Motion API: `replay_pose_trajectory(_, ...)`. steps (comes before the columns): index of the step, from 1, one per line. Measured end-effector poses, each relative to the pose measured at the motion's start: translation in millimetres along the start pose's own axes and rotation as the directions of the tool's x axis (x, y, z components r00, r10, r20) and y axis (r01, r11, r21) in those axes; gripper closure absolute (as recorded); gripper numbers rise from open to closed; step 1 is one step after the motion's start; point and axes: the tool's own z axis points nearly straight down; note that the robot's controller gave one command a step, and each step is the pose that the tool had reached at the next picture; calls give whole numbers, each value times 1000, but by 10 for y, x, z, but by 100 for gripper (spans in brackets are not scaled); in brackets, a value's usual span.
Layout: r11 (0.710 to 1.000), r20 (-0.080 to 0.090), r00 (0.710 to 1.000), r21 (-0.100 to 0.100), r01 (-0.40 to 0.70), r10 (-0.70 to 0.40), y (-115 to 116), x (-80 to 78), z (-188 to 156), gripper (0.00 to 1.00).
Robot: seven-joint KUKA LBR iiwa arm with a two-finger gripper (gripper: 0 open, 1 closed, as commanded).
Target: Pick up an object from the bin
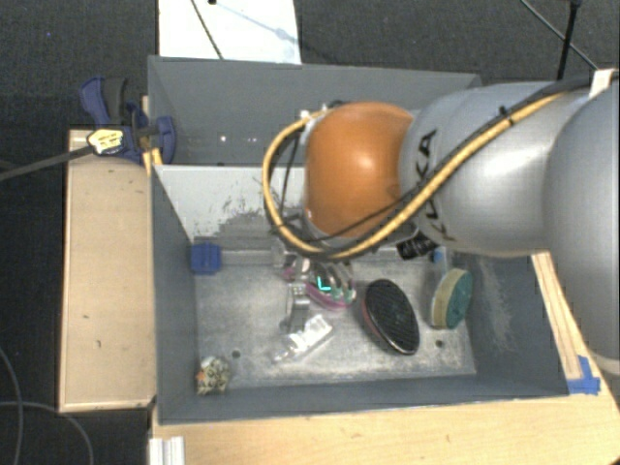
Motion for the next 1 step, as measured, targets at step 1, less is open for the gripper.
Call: replay_pose_trajectory(1,893,2,893,2,450,-450,-574,394,1061,0)
